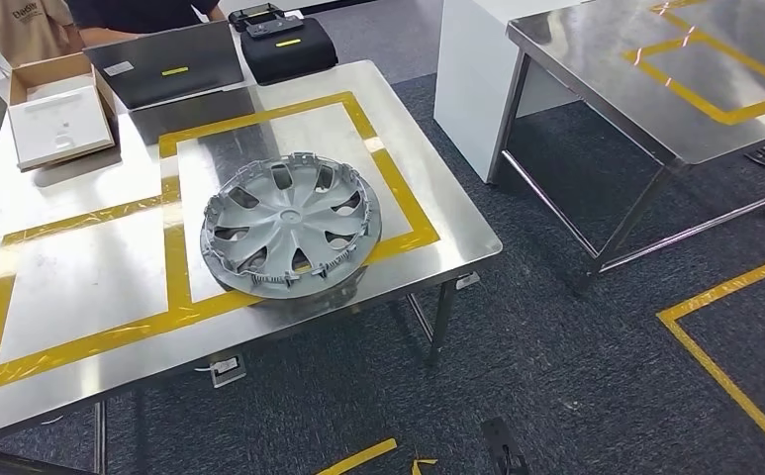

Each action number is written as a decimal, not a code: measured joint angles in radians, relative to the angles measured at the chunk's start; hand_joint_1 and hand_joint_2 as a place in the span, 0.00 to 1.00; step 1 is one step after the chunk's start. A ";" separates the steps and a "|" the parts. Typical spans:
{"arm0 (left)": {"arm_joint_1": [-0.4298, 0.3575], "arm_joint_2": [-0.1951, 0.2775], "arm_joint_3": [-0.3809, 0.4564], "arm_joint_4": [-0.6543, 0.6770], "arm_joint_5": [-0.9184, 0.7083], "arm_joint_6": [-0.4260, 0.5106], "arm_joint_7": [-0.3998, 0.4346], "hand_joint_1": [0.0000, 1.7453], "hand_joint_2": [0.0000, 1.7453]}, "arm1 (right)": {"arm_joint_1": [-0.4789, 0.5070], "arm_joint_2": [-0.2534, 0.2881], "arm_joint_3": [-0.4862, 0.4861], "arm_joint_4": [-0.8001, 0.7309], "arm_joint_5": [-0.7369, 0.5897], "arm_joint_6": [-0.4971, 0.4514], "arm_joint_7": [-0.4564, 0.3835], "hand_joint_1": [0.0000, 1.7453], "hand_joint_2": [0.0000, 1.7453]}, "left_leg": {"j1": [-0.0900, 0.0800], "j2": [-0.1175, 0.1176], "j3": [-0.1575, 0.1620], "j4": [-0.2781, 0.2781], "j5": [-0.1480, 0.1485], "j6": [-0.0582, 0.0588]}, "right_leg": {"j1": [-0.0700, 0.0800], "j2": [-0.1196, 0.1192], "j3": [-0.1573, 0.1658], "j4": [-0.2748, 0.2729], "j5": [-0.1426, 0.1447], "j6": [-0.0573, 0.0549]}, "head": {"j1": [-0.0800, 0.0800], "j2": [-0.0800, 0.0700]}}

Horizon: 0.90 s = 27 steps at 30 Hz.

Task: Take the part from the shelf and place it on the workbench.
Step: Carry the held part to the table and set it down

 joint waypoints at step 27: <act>-0.074 -0.226 -0.215 0.578 -0.279 0.165 0.144 1.00 1.00 | 0.001 -0.010 -0.007 0.000 0.037 0.001 -0.041 0.00 0.00 | -0.004 -0.001 -0.004 0.004 -0.001 0.002 | -0.004 0.000 0.002 -0.006 0.005 0.005 | 0.001 0.000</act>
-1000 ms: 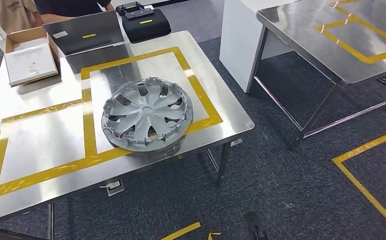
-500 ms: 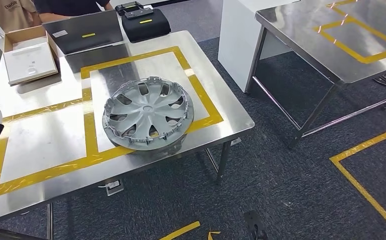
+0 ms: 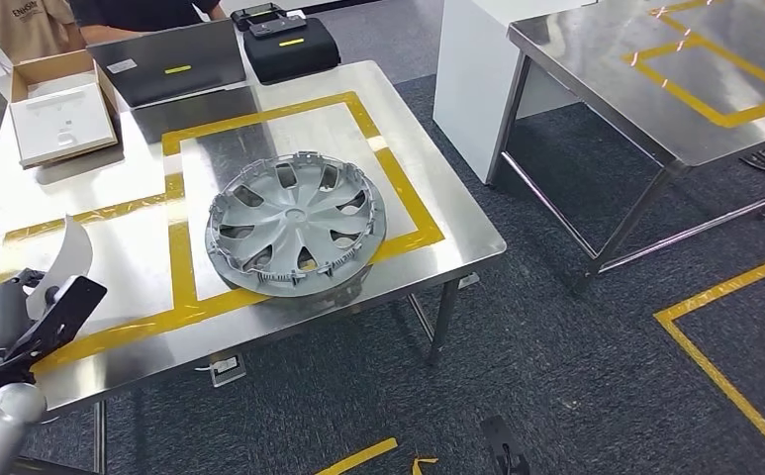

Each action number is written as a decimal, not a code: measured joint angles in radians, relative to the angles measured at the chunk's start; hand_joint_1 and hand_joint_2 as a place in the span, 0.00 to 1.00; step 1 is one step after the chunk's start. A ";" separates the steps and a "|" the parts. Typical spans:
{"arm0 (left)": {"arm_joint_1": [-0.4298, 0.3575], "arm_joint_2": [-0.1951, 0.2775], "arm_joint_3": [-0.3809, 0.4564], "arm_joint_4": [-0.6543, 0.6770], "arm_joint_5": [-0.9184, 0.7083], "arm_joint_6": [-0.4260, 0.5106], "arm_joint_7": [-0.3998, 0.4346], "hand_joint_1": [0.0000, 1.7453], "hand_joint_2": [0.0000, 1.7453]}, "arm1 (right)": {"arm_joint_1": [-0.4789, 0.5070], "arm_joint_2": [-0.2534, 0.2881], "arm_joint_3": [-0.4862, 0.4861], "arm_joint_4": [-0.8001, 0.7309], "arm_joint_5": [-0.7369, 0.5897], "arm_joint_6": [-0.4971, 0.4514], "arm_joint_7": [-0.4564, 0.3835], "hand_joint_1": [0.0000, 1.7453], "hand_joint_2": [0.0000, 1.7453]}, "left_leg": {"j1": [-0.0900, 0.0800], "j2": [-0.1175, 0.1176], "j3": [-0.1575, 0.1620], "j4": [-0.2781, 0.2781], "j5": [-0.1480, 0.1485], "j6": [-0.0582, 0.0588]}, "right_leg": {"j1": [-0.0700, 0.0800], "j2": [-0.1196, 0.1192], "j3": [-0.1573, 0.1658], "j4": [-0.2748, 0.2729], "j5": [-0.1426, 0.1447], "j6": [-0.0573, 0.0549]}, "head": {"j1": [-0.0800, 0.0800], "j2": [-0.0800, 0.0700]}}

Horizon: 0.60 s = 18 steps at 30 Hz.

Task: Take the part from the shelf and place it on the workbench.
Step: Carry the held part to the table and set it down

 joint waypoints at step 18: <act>0.027 0.065 -0.005 0.026 -0.019 0.009 0.099 0.00 0.00 | 0.004 -0.004 0.023 0.000 0.030 0.000 0.011 0.00 0.00 | 0.000 -0.001 0.000 0.000 0.000 0.000 | 0.000 0.000 0.000 0.000 0.000 0.000 | 0.000 0.000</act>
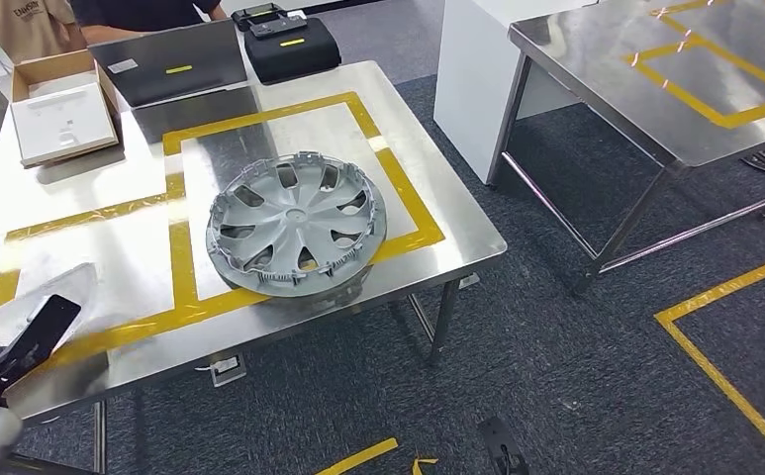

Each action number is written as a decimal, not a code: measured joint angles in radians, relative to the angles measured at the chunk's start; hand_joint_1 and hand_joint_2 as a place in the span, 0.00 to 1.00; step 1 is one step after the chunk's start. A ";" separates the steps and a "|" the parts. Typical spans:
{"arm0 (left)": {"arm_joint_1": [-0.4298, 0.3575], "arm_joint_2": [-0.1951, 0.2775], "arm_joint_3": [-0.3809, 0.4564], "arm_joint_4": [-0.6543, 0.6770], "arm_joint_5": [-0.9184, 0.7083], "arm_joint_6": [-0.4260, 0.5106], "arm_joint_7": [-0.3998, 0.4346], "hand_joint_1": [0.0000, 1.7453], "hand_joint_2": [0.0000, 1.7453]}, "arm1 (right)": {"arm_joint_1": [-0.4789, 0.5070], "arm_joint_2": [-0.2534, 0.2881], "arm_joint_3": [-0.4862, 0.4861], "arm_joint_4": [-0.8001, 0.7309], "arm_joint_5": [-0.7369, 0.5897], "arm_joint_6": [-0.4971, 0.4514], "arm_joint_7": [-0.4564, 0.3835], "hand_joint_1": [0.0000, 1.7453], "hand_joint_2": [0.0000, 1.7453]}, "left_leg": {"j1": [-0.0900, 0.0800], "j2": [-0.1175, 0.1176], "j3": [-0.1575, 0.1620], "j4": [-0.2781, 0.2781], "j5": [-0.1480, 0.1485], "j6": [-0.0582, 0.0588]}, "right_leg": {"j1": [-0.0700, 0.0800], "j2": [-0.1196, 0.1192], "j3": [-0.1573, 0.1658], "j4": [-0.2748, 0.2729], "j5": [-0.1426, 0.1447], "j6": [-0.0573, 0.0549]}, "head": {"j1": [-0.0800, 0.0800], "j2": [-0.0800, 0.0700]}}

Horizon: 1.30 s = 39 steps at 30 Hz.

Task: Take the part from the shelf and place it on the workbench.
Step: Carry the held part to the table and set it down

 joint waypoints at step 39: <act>-0.272 -0.073 0.213 -0.375 0.381 0.105 -0.501 0.00 0.00 | 0.001 0.027 0.000 0.000 -0.031 -0.022 0.003 0.00 0.00 | -0.004 -0.003 -0.009 0.001 0.017 0.032 | -0.010 -0.002 -0.002 -0.003 0.008 0.029 | 0.000 0.000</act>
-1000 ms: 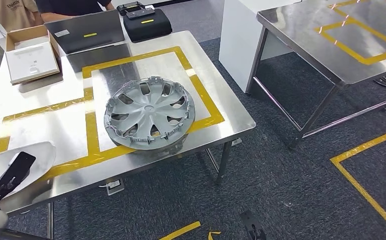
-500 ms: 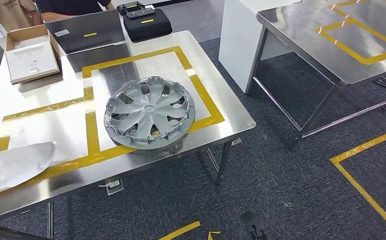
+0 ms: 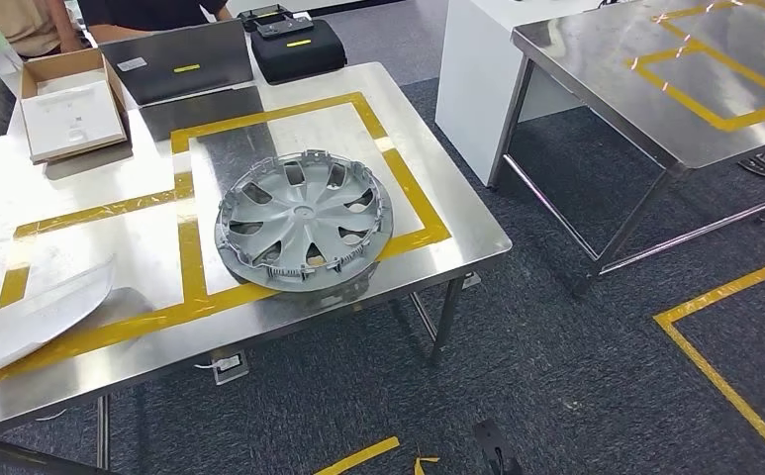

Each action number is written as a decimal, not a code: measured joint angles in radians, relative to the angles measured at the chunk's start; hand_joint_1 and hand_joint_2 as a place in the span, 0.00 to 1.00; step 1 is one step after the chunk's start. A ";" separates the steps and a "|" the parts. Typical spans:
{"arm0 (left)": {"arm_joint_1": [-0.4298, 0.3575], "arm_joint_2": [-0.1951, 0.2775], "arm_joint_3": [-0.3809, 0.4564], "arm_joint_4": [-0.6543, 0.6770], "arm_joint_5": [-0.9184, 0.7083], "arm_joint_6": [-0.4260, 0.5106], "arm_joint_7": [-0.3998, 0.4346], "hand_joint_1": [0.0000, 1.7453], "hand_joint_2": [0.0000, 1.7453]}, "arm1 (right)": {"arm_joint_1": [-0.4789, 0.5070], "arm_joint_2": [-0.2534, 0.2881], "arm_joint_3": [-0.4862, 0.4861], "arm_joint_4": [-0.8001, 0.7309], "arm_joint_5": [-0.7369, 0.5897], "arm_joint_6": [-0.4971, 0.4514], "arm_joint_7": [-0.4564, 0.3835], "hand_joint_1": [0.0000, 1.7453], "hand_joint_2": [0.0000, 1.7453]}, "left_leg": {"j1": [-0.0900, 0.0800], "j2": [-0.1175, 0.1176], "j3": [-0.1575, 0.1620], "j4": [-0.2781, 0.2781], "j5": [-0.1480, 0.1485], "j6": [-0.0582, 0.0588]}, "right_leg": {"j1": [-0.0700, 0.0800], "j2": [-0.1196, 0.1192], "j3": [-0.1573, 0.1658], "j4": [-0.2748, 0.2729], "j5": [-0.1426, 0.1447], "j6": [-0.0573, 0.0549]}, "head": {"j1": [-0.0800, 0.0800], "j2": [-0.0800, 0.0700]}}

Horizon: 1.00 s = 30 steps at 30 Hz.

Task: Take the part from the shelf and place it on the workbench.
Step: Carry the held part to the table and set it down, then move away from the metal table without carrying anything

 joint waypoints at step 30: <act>0.021 -0.061 -0.082 -0.070 -0.012 -0.001 0.050 0.00 0.00 | -0.005 0.006 -0.039 0.000 -0.022 -0.005 0.000 0.00 0.00 | -0.007 -0.044 0.044 0.002 -0.052 -0.006 | 0.001 0.028 -0.068 0.002 0.076 -0.013 | -0.001 0.000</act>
